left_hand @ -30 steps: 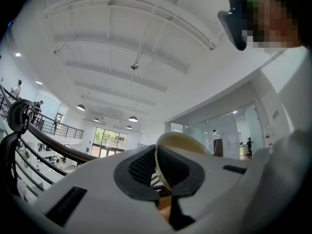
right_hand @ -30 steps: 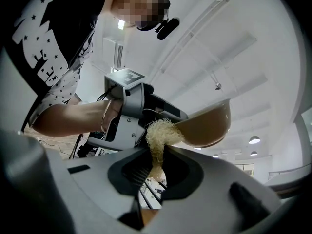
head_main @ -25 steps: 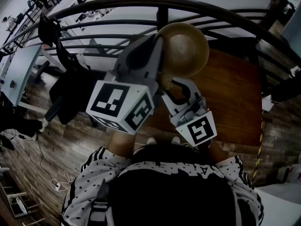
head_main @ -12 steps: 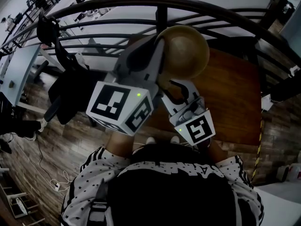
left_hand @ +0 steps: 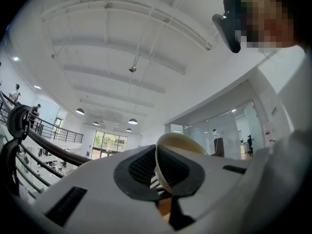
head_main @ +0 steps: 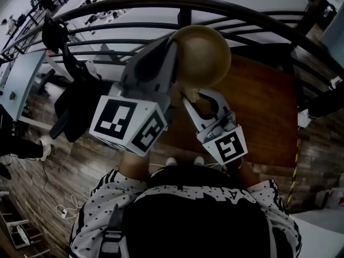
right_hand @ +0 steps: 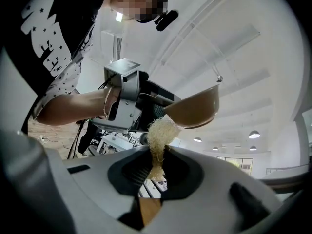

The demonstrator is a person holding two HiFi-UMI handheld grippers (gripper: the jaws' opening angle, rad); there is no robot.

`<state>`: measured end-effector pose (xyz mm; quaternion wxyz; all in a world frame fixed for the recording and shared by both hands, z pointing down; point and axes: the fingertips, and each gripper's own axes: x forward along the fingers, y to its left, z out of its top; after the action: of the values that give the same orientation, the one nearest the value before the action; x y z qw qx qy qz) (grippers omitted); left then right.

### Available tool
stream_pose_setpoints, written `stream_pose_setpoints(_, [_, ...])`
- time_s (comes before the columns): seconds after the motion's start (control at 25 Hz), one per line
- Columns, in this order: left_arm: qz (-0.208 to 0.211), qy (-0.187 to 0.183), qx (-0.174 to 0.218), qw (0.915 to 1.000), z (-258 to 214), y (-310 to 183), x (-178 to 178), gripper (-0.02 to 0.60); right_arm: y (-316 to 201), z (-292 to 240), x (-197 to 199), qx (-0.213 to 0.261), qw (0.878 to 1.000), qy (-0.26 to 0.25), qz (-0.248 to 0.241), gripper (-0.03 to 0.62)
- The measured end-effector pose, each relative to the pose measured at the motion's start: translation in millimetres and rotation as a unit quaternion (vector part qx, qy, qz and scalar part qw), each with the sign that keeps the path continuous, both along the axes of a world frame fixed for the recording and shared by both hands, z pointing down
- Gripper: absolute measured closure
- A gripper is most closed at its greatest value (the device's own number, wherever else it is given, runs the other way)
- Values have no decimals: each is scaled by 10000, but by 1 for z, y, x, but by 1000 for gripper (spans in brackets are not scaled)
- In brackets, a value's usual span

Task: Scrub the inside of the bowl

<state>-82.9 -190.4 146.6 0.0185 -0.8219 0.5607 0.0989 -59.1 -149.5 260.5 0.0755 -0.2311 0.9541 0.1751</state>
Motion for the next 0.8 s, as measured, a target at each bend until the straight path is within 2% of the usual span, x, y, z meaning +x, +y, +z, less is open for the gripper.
stream_pose_setpoints(0.48, [-236, 250, -26, 9994, 3, 5, -36, 557, -20, 5, 13, -174, 9992, 25, 369, 533])
stream_pose_setpoints(0.8, [-204, 246, -316, 9990, 26, -4, -58, 557, -40, 4, 24, -336, 9963, -29, 790, 533])
